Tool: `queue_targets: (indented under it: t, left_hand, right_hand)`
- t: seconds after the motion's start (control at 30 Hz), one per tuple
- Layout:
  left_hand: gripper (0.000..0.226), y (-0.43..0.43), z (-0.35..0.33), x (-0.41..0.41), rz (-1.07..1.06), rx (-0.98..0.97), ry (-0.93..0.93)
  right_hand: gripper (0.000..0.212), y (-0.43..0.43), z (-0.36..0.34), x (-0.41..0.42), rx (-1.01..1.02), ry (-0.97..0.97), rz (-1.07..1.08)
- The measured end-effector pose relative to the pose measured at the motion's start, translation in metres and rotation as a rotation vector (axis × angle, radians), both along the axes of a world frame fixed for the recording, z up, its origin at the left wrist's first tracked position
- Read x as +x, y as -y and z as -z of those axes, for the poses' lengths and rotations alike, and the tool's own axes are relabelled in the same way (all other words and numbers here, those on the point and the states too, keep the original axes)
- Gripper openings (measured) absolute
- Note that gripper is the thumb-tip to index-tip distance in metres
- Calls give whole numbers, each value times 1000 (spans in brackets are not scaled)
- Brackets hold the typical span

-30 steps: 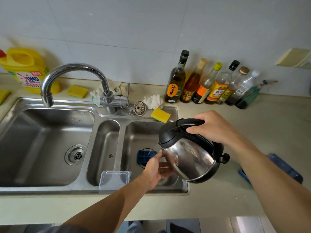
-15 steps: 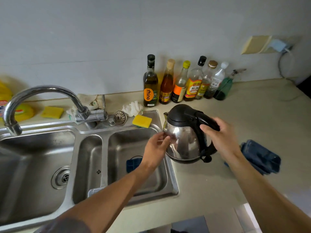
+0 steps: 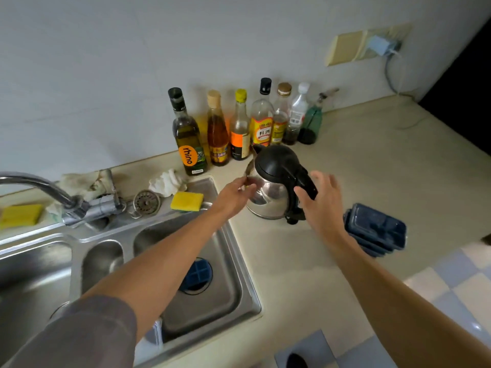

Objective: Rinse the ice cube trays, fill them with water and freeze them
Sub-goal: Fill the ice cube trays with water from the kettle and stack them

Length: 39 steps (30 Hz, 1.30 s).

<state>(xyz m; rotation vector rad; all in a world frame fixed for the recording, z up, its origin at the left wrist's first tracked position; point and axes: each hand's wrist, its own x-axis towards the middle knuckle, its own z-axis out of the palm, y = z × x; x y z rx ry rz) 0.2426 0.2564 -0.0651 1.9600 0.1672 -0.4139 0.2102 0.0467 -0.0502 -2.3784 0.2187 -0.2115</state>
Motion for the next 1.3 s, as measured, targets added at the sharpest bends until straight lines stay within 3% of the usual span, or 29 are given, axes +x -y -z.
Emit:
queue_targets:
  t: [0.1, 0.17, 0.27, 0.5, 0.53, 0.67, 0.83, 0.9, 1.0, 1.13, 1.3]
  left_hand:
    - [29, -18, 7, -22, -108, 28, 9]
    - [19, -40, 16, -49, -203, 109, -24]
    - [15, -84, 34, -107, -300, 326, -124]
    - [18, -165, 60, -261, -604, 490, -204]
    - [15, -171, 64, -276, -620, 493, -226]
    - [37, -180, 86, -315, -546, 535, -355]
    - [25, -179, 102, -316, -627, 517, -231]
    - [18, -178, 100, -303, -703, 450, -124]
    - [8, -169, 104, -267, -634, 379, -51]
    - [16, -146, 134, -212, -432, 316, -116]
    - [33, -144, 184, -166, -307, 363, -298]
  right_hand:
    - [25, -15, -13, -13, -110, 285, -138]
    - [12, -33, -17, -22, -24, 272, -298]
    - [4, -73, -13, -40, 145, -46, -587]
    - [19, -170, 67, -113, 77, -631, -902]
    - [21, -181, 81, -124, 81, -697, -908]
    - [26, -216, 129, -164, 98, -918, -882]
    - [19, -243, 152, -172, 87, -906, -868]
    - [21, -238, 153, -163, 98, -901, -794]
    - [16, -212, 158, -137, 105, -838, -649]
    - [15, -180, 172, -102, 54, -787, -481]
    - [19, -191, 203, -76, -49, -767, -422]
